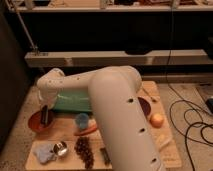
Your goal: Wipe red bowl with eraser
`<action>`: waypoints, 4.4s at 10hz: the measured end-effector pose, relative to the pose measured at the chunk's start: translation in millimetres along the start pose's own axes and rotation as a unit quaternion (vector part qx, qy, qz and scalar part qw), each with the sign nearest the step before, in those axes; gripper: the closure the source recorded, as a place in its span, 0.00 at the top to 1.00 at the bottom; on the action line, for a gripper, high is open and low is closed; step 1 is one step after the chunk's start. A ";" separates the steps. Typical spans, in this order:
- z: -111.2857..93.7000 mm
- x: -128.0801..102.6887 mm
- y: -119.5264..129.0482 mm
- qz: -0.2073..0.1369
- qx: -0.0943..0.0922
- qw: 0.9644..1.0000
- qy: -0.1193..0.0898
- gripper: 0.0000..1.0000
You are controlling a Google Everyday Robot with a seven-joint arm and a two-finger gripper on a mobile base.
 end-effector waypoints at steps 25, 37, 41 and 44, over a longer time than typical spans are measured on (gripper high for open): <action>-10.6 21.1 -6.5 -0.031 0.024 0.999 0.022 0.00; -20.4 -9.5 -37.0 -0.067 0.072 0.995 -0.005 0.00; -25.4 -16.8 -21.7 -0.067 0.054 0.996 -0.008 0.00; -26.7 -7.5 -4.3 -0.057 0.035 0.998 0.001 0.00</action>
